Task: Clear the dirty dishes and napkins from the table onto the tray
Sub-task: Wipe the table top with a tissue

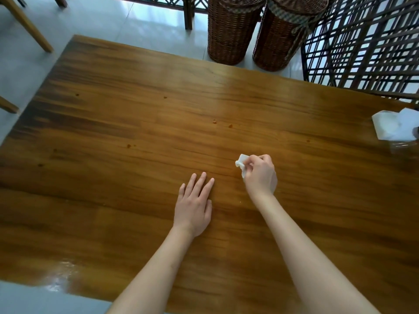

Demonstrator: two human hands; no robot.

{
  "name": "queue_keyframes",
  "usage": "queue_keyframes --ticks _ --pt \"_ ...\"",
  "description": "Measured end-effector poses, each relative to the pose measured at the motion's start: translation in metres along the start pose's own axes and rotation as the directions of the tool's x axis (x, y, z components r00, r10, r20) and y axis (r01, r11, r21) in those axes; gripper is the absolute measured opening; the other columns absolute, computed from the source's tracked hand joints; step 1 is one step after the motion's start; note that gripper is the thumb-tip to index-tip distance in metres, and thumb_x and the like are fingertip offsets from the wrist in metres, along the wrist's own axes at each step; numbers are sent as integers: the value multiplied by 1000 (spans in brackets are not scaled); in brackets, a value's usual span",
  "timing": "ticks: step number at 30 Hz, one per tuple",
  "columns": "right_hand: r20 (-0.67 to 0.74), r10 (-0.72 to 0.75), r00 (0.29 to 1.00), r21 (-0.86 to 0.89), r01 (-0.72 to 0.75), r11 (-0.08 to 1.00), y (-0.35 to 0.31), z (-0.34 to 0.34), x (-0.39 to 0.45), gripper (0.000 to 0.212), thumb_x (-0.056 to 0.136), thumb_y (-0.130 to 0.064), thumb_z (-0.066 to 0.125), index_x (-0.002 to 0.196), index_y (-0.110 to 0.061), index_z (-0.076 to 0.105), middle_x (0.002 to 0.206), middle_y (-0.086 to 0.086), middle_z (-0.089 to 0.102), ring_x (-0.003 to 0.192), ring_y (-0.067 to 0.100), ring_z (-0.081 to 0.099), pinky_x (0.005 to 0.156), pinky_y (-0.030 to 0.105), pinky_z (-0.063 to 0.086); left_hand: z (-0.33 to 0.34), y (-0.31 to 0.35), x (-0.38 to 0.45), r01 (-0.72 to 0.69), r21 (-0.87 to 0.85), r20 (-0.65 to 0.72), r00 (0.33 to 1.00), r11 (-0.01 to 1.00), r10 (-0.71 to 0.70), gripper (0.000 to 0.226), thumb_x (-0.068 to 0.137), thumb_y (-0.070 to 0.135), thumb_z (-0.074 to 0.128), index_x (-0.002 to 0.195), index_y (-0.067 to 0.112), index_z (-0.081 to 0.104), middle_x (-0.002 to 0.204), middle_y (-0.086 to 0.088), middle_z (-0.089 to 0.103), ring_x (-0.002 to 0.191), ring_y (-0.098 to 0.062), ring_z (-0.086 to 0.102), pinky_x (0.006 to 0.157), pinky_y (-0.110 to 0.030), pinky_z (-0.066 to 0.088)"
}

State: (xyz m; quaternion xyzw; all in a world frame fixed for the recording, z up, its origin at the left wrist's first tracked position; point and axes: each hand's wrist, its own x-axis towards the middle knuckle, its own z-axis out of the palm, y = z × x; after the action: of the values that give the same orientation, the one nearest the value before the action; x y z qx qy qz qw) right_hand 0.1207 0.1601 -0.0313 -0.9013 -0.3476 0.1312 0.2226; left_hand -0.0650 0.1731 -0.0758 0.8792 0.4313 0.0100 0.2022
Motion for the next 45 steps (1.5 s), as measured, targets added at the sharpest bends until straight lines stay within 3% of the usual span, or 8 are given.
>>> queue_keyframes --ticks 6,10,16,22,29,35,41,45 --pt "-77 133 988 -53 -138 989 -31 13 35 8 94 -14 52 89 -18 57 86 4 57 72 17 52 53 27 46 -31 -23 39 -54 -119 -122 992 991 40 45 90 25 54 133 16 51 144 -7 43 137 -24 33 111 -36 21" --pt "-87 153 984 -33 -157 987 -52 21 74 24 92 -3 44 78 -23 45 80 1 48 69 18 42 48 26 26 -56 -48 118 -21 -62 -161 987 998 11 49 93 22 48 141 15 39 151 -8 31 141 -25 21 113 -37 13" --pt "-68 -10 998 -9 10 1000 -80 33 120 20 91 1 44 95 -8 61 91 11 65 84 27 59 70 39 52 -58 -53 198 2 -47 -130 991 999 -8 54 94 18 39 146 11 26 154 -8 23 143 -24 13 113 -36 7" --pt "1 -106 994 -142 105 984 -82 47 143 26 91 0 49 101 -10 70 98 9 65 100 25 52 73 32 47 -46 -60 206 -40 49 -127 991 998 46 53 95 22 36 146 12 27 154 -7 24 143 -23 14 112 -35 6" --pt "16 13 1000 -43 -12 999 -98 61 136 22 91 -21 55 103 -12 71 109 7 57 104 22 47 77 29 46 -49 -58 206 -25 42 -135 990 999 31 51 95 21 39 144 12 31 152 -7 28 143 -24 17 112 -36 9" --pt "138 -312 940 -15 317 948 -83 65 94 21 90 -3 51 94 -6 72 90 8 62 90 23 52 72 31 46 -49 -59 206 -31 56 -136 990 998 38 52 95 21 39 145 12 30 152 -7 27 143 -24 18 113 -37 11" --pt "-76 27 997 10 -26 1000 -44 38 134 18 90 -6 53 102 -6 66 95 11 67 94 25 59 75 32 47 -50 -59 206 -40 32 -143 989 999 44 51 95 20 39 145 12 31 152 -7 28 143 -24 18 113 -35 9" --pt "-35 -33 999 -64 30 997 -68 55 140 24 91 -1 45 96 -3 68 94 12 64 95 27 54 72 31 42 -50 -60 206 -41 20 -146 988 999 44 51 95 19 38 145 12 31 152 -7 28 143 -24 17 113 -35 9"
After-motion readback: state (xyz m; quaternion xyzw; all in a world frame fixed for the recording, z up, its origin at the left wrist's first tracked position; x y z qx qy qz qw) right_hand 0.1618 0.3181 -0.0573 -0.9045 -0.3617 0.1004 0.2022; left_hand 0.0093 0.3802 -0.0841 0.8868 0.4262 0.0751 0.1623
